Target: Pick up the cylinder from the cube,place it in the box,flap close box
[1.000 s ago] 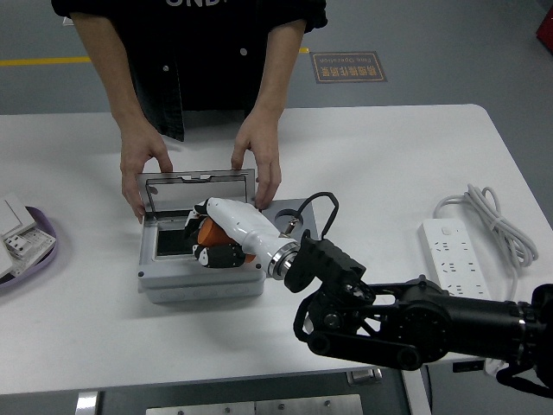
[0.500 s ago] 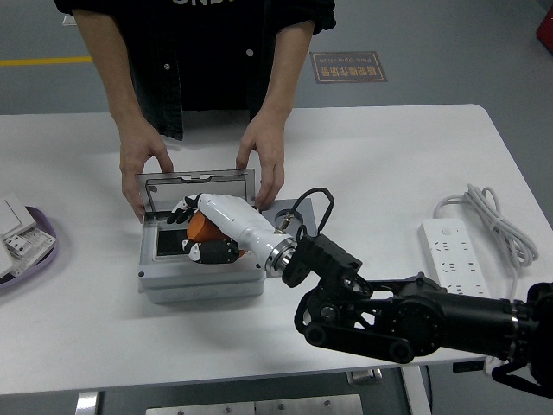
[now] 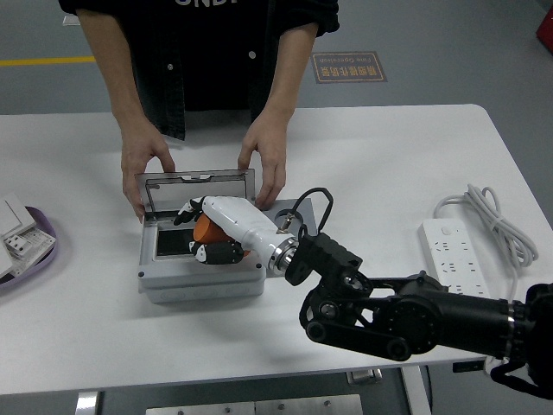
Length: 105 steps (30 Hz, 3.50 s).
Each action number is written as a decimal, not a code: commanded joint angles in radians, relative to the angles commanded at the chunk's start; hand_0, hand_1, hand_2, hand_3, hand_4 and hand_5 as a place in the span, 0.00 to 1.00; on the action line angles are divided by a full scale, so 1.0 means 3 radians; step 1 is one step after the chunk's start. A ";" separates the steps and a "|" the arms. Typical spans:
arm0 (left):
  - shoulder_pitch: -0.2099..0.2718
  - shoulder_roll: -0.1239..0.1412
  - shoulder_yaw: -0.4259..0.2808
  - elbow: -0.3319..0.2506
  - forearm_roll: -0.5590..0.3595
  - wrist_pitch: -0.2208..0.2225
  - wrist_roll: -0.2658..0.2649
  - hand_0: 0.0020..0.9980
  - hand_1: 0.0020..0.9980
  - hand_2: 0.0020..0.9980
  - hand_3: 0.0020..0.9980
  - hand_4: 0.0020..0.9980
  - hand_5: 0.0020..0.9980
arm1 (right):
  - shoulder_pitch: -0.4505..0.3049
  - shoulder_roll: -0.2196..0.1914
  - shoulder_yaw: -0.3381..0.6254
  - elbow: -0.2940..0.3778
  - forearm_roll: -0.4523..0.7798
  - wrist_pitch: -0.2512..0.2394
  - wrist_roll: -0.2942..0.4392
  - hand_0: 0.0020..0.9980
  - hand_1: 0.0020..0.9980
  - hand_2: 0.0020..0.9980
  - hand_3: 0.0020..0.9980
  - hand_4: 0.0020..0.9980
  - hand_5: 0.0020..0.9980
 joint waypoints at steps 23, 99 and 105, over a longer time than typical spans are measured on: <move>0.0009 -0.0014 0.0039 -0.0006 -0.0047 0.0004 -0.0012 0.52 0.56 0.55 0.60 0.71 0.16 | -0.0219 -0.0242 0.0314 0.0424 0.0745 -0.0060 0.0487 0.84 0.71 0.72 0.74 0.99 0.51; -0.0072 0.0068 0.0021 -0.0001 0.0128 0.0005 -0.0028 0.52 0.56 0.56 0.60 0.71 0.13 | -0.1764 -0.1297 0.2475 0.0920 0.1402 -0.0526 0.1600 0.70 0.64 0.66 0.66 0.67 0.39; -0.0101 0.0096 0.0023 -0.0007 0.0151 0.0000 -0.0027 0.52 0.56 0.55 0.60 0.71 0.13 | -0.2051 -0.1283 0.2773 0.0843 0.1711 -0.0496 0.1837 0.70 0.64 0.65 0.66 0.68 0.39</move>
